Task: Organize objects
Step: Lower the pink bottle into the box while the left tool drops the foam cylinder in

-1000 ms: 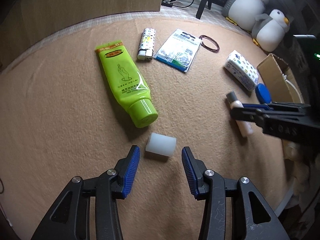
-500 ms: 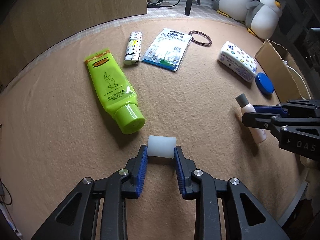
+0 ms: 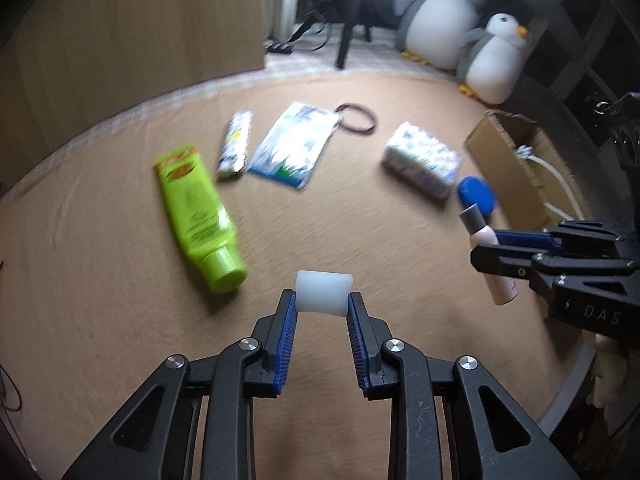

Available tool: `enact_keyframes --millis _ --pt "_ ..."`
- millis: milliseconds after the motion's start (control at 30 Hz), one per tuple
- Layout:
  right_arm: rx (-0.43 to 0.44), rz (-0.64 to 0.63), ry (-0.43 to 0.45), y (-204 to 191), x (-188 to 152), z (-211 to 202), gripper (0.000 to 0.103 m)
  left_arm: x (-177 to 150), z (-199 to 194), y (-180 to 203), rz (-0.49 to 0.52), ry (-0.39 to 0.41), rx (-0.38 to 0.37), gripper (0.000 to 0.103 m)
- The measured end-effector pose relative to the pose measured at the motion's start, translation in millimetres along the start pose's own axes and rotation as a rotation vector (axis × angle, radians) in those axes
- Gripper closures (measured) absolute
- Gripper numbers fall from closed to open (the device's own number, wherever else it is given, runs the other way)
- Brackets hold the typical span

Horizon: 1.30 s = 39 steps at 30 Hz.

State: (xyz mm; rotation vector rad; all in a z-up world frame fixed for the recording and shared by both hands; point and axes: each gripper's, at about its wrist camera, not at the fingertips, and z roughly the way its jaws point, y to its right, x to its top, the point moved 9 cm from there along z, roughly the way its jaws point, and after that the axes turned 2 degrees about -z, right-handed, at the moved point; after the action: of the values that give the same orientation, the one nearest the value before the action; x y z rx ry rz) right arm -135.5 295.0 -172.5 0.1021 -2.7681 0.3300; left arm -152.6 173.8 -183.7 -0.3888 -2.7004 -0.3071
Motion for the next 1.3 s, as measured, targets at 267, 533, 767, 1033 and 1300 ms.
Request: enact_keyframes --millis 267,533,767,1033,1300 --pt "-0.033 0.052 0.087 46 -11 -57 0.084 34 -16 77 0.092 0.062 -0.087 0.076" --pt "-0.091 0.145 0.117 112 -47 -98 0.084 55 -6 178 0.207 0.068 -0.188 0.076" --pt "-0.115 0.202 0.112 151 -72 -109 0.084 62 19 251 0.282 0.038 -0.217 0.076" --pt "-0.103 0.22 0.112 167 -82 -111 0.084 71 40 285 0.297 0.02 -0.207 0.075" --pt "-0.119 0.198 0.114 172 -85 -114 0.046 78 40 293 0.301 0.049 -0.193 0.033"
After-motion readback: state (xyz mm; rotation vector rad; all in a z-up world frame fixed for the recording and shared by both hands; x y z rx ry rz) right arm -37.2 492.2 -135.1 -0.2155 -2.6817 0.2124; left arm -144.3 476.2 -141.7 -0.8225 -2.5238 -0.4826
